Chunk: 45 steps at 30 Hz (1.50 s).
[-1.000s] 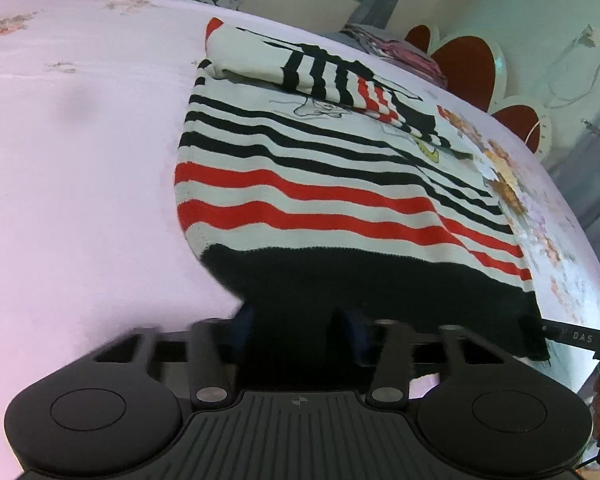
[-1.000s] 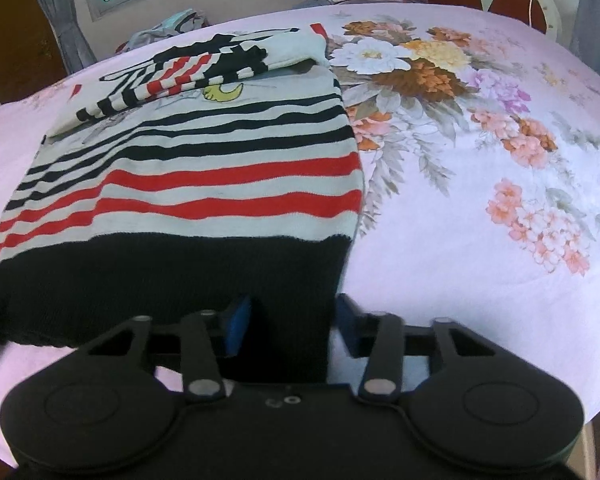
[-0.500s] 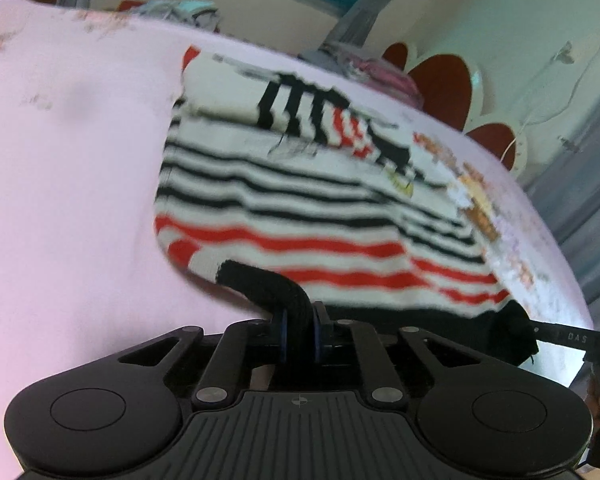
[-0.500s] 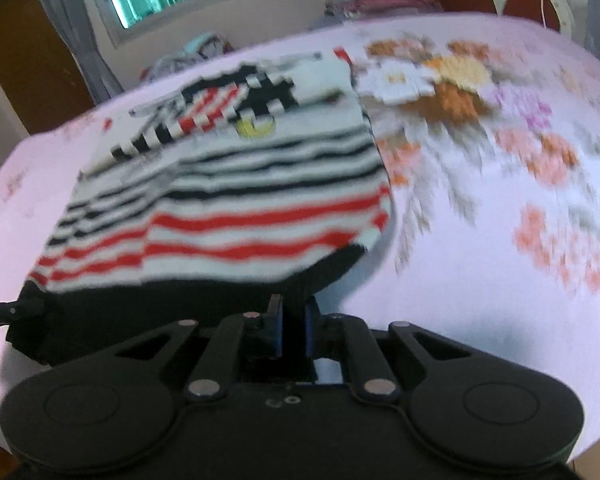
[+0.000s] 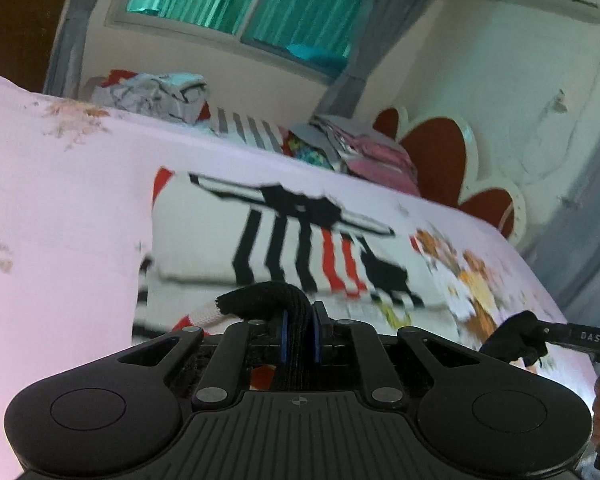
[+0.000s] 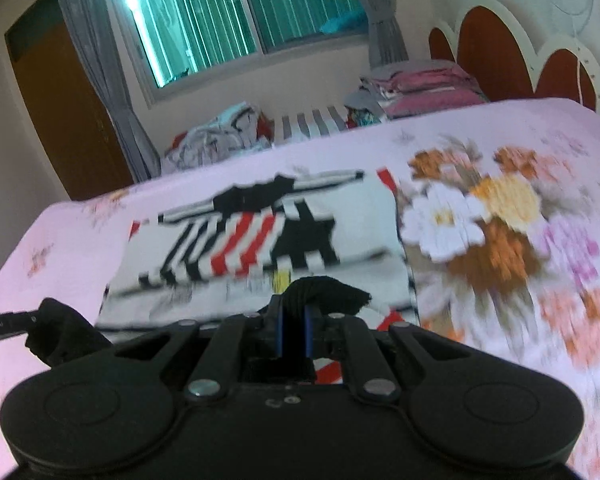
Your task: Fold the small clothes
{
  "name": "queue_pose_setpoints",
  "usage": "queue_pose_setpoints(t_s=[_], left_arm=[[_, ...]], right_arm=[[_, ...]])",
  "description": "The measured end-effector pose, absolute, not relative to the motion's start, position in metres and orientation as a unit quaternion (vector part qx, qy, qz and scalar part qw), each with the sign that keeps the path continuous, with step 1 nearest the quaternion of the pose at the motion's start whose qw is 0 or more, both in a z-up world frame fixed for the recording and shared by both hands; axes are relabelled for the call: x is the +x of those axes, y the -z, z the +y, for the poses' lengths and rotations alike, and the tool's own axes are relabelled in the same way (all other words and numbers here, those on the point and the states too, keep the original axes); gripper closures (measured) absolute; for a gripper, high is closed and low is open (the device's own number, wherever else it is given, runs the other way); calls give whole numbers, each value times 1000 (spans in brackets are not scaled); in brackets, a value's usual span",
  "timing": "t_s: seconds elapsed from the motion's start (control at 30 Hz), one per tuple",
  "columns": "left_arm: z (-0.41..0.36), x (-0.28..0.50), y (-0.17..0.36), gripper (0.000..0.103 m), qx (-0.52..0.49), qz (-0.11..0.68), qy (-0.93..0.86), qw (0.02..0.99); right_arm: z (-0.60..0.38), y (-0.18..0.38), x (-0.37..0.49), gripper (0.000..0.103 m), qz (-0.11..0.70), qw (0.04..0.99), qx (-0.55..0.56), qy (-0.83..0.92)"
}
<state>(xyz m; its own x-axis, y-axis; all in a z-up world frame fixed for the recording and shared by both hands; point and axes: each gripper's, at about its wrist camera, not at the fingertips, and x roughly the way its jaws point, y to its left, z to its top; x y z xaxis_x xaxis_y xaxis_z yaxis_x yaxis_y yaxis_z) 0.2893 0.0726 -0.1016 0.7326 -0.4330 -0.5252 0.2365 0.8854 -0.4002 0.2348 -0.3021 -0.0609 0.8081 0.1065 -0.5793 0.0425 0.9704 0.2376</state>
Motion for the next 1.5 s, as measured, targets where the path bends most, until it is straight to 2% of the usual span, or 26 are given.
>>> queue_pose_setpoints(t_s=[0.4,0.7,1.03,1.33,1.43,1.47,1.5], left_arm=[[43,412,98,92,-171,298,144,928],[34,489,127,92,-183,327,94,923],[24,545,163,92,-184,384,64,903],[31,556,164,88,-199,393,64,895],[37,556,162,87,-208,389,70,895],[38,556,162,86,-214,390,71,893],[40,556,162,84,-220,392,73,890]], right_arm=[[-330,68,370,93,306,942,137,-10],[-352,97,453,93,331,926,179,1],[-366,144,509,93,378,905,197,14],[-372,145,517,85,367,911,188,-9],[-375,142,517,75,352,916,192,-13],[-375,140,515,57,343,921,186,-5],[-375,139,514,33,334,925,179,2]])
